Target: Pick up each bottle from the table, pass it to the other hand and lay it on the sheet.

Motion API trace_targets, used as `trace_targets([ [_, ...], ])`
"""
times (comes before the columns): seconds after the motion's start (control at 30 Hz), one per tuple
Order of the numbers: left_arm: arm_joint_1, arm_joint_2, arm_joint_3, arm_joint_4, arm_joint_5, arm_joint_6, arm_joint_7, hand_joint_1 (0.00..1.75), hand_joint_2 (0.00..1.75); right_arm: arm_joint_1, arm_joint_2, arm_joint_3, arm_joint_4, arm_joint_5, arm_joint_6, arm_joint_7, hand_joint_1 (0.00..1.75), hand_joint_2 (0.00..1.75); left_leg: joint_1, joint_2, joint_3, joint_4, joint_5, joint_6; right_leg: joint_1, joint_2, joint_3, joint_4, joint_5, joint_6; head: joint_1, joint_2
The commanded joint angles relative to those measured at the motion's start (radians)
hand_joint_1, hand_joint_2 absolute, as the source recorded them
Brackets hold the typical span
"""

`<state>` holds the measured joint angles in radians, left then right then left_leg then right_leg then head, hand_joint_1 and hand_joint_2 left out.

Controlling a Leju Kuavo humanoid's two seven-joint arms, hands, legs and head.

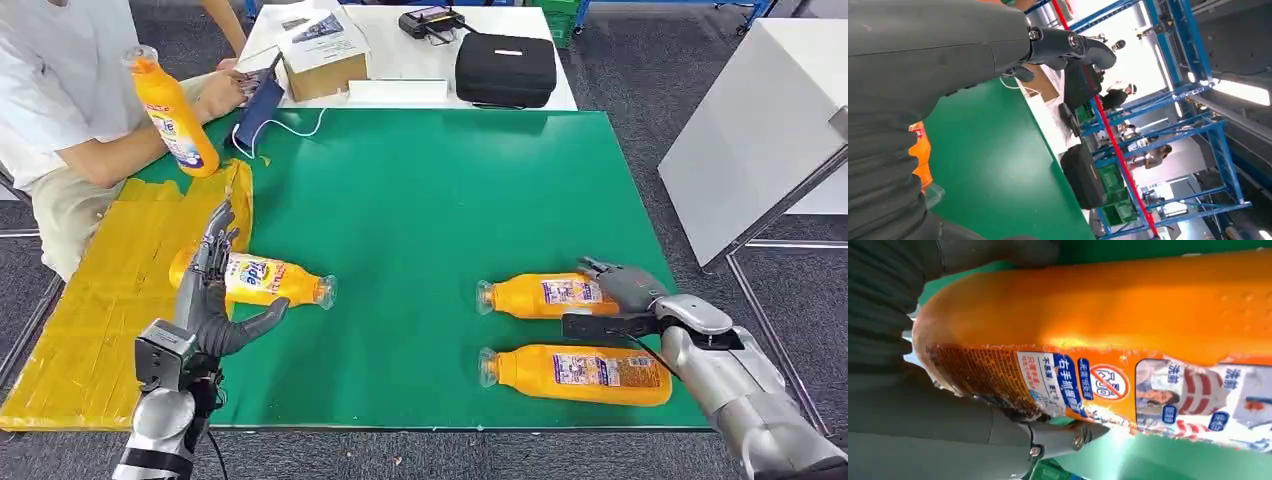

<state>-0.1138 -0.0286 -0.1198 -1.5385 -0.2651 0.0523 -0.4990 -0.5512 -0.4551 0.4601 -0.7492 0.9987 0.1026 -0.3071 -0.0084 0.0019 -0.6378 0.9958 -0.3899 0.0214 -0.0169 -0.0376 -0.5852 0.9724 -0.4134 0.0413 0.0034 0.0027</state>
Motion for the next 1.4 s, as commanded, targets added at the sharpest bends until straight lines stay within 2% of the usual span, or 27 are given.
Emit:
trace_targets([
  [0.03, -0.051, 0.016, -0.034, 0.091, 0.004, 0.001, 0.0, 0.0, 1.75, -0.058, -0.014, 0.094, 0.12, 0.001, 0.011, -0.004, 1.48, 1.75, 0.001, -0.001, 0.005, 0.0, -0.002, -0.002, 0.001, 0.002, 0.006, -0.001, -0.002, -0.002, 0.0, 0.0],
  [0.07, -0.052, 0.02, -0.04, 0.092, 0.007, 0.003, -0.003, 0.0, 1.75, -0.06, -0.03, 0.124, 0.108, -0.011, 0.036, -0.01, 1.69, 1.75, 0.001, -0.001, 0.004, -0.001, -0.001, -0.002, 0.001, 0.001, 0.004, -0.001, -0.001, -0.001, 0.0, 0.0],
  [0.1, -0.055, 0.022, -0.044, 0.096, 0.01, 0.004, -0.005, 0.0, 1.75, -0.062, -0.045, 0.141, 0.098, -0.035, 0.048, -0.019, 1.75, 1.75, 0.002, -0.001, 0.006, 0.0, -0.002, -0.002, 0.001, 0.002, 0.007, -0.001, -0.002, -0.002, 0.0, 0.0],
  [0.27, -0.051, 0.023, -0.047, 0.088, 0.015, 0.013, -0.006, 0.0, 1.75, -0.053, -0.047, 0.177, 0.067, -0.097, -0.018, 0.015, 1.75, 1.75, 0.001, -0.001, 0.005, -0.001, -0.001, -0.001, 0.001, 0.001, 0.005, -0.001, -0.001, -0.002, 0.0, 0.0],
  [0.33, -0.043, 0.018, -0.042, 0.069, 0.01, 0.017, 0.001, 0.0, 1.75, -0.024, 0.016, 0.126, 0.05, -0.093, -0.174, 0.036, 1.75, 1.75, 0.001, 0.001, 0.005, 0.0, -0.002, -0.002, 0.001, 0.003, 0.006, -0.001, -0.001, -0.002, 0.0, 0.0],
  [0.37, -0.032, 0.014, -0.036, 0.049, -0.001, 0.016, 0.016, 0.0, 1.75, 0.006, 0.086, 0.071, 0.028, -0.075, -0.284, 0.056, 1.75, 1.75, 0.002, 0.001, 0.004, 0.0, -0.001, -0.001, 0.001, 0.003, 0.004, -0.002, 0.0, -0.001, 0.0, 0.0],
  [0.43, -0.017, 0.004, -0.029, 0.018, -0.02, 0.006, 0.041, 0.0, 1.75, 0.071, 0.21, -0.071, -0.078, -0.057, -0.471, 0.137, 1.75, 1.75, 0.003, 0.004, 0.005, -0.001, -0.002, -0.002, 0.002, 0.006, 0.005, -0.003, 0.0, -0.002, 0.0, 0.0],
  [0.5, -0.027, -0.002, -0.044, 0.016, -0.032, -0.006, 0.053, 0.0, 1.75, 0.151, 0.301, -0.194, -0.274, -0.082, -0.59, 0.114, 1.75, 1.75, 0.003, 0.008, 0.009, -0.001, -0.004, -0.004, 0.003, 0.012, 0.008, -0.003, -0.001, -0.004, 0.001, 0.0],
  [0.57, -0.05, -0.002, -0.071, 0.04, -0.044, -0.008, 0.059, 0.0, 1.75, 0.215, 0.35, -0.275, -0.443, -0.113, -0.635, 0.084, 1.75, 1.75, 0.003, 0.009, 0.008, 0.0, -0.005, -0.004, 0.004, 0.013, 0.006, 0.0, -0.001, -0.004, 0.0, 0.0],
  [0.6, -0.058, 0.0, -0.082, 0.051, -0.046, -0.008, 0.06, 0.0, 1.75, 0.237, 0.365, -0.298, -0.501, -0.128, -0.636, 0.068, 1.75, 1.75, 0.003, 0.007, 0.005, 0.0, -0.003, -0.003, 0.004, 0.01, 0.003, 0.0, -0.001, -0.003, 0.0, 0.0],
  [0.8, -0.125, -0.006, -0.158, 0.117, -0.069, -0.024, 0.087, 0.0, 1.75, 0.31, 0.477, -0.337, -0.678, -0.204, -0.712, -0.041, 1.75, 1.75, 0.005, -0.005, 0.002, 0.0, -0.001, -0.003, 0.005, -0.003, 0.003, 0.001, -0.003, -0.002, 0.0, 0.0],
  [1.2, -0.147, -0.003, -0.187, 0.139, -0.074, -0.027, 0.098, 0.0, 1.75, 0.32, 0.503, -0.324, -0.688, -0.242, -0.716, -0.076, 1.75, 1.75, 0.003, -0.002, 0.003, 0.0, -0.001, -0.003, 0.003, -0.001, 0.004, 0.0, -0.003, -0.003, 0.0, 0.0],
  [1.27, -0.163, -0.007, -0.205, 0.156, -0.077, -0.034, 0.105, 0.0, 1.75, 0.326, 0.522, -0.295, -0.693, -0.321, -0.632, -0.089, 1.75, 1.75, 0.004, -0.002, 0.005, 0.0, -0.002, -0.004, 0.003, 0.0, 0.005, 0.0, -0.004, -0.003, 0.0, 0.0],
  [1.37, -0.191, -0.01, -0.23, 0.186, -0.076, -0.047, 0.115, 0.0, 1.75, 0.304, 0.559, -0.24, -0.634, -0.52, -0.398, -0.101, 1.75, 1.75, 0.003, -0.001, 0.003, 0.0, 0.0, -0.003, 0.003, -0.001, 0.003, 0.0, -0.002, -0.003, 0.0, 0.0],
  [1.4, -0.204, -0.014, -0.236, 0.199, -0.072, -0.054, 0.119, 0.0, 1.75, 0.29, 0.573, -0.217, -0.599, -0.515, -0.388, -0.104, 1.75, 1.75, 0.004, 0.0, 0.005, 0.0, -0.002, -0.004, 0.004, 0.001, 0.005, 0.0, -0.003, -0.003, 0.0, 0.0],
])
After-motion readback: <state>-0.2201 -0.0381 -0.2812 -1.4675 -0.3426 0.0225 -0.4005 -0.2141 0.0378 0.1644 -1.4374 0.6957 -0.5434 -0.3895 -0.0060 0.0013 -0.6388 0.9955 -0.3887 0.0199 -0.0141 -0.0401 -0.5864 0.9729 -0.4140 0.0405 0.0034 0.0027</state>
